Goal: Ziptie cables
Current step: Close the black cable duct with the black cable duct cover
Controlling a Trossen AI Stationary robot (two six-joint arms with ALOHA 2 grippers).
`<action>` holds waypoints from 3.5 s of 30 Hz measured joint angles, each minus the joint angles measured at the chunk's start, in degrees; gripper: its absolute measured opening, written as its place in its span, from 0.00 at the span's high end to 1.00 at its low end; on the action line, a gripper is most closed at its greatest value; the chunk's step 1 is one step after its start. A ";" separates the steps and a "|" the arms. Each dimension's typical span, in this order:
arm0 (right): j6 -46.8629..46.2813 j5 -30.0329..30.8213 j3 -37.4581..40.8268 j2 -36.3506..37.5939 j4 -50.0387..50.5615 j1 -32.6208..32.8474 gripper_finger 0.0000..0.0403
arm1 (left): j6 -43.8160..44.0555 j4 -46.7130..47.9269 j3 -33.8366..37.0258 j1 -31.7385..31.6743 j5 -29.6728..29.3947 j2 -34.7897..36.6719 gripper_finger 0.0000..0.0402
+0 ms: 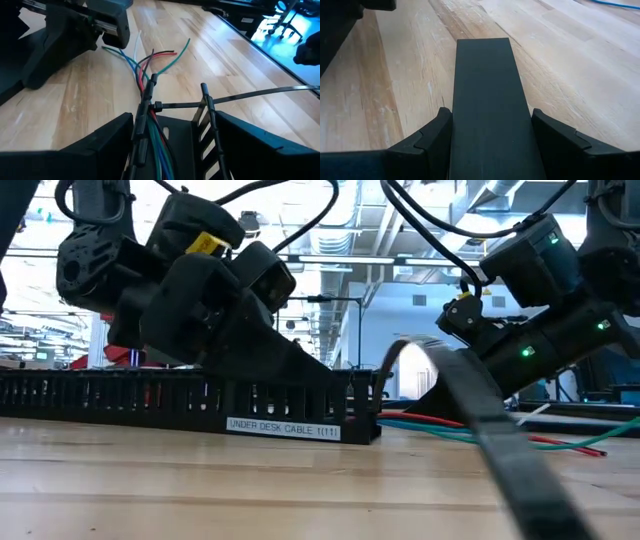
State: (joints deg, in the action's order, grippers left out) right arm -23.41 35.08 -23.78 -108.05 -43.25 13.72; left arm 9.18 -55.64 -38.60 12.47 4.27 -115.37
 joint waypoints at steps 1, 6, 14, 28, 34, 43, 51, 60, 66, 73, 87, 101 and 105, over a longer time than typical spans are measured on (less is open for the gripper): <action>0.02 -0.01 0.01 0.00 -0.20 -0.03 0.43 | -0.15 0.03 -0.39 0.00 -0.02 -0.08 0.34; 0.17 -0.41 0.06 -0.02 -1.04 -0.42 0.43 | -1.32 2.62 -3.12 0.01 0.43 -0.30 0.34; 0.19 -0.51 0.05 -0.04 -2.64 -0.48 0.43 | -0.96 1.10 -6.58 -0.11 0.80 -3.37 0.34; 0.17 -0.62 -0.03 -0.02 -2.71 -0.48 0.43 | 0.90 1.22 -8.54 -1.78 -1.42 -6.03 0.34; 2.20 -1.81 -0.03 0.00 -3.13 -0.78 0.43 | 3.17 4.63 -7.06 -3.62 -4.76 -5.88 0.34; 2.72 -2.66 -0.05 0.02 -3.23 -0.99 0.43 | 4.88 5.05 3.32 -5.43 -12.46 2.71 0.34; 2.92 -2.97 -0.07 0.00 -3.63 -1.18 0.43 | 7.24 4.52 13.01 -5.90 -10.32 12.87 0.34; 2.94 -3.15 -0.23 -0.02 -3.89 -1.35 0.43 | 9.67 14.25 12.93 -9.79 0.39 19.93 0.30; 3.15 -3.98 -0.23 0.00 -3.98 -1.91 0.43 | 9.67 14.24 12.84 -11.13 2.16 19.87 0.24; 3.16 -4.19 -0.23 0.00 -4.02 -2.21 0.43 | 6.57 13.82 11.64 -11.02 1.93 19.94 0.23; 4.19 -5.48 -0.27 0.04 -4.13 -3.59 0.43 | 5.21 13.77 11.27 -10.32 0.79 19.93 0.23; 4.35 -5.51 -0.27 0.02 -4.03 -3.80 0.43 | 5.68 15.72 7.92 -10.14 1.55 15.89 0.23; 4.41 -5.50 -0.27 0.02 -4.02 -3.82 0.43 | 5.93 15.43 7.92 -9.30 0.89 15.89 0.23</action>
State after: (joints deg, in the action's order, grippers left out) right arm -19.00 29.58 -24.05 -108.03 -47.27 9.89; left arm 15.11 -40.20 -30.68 3.17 5.16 -99.48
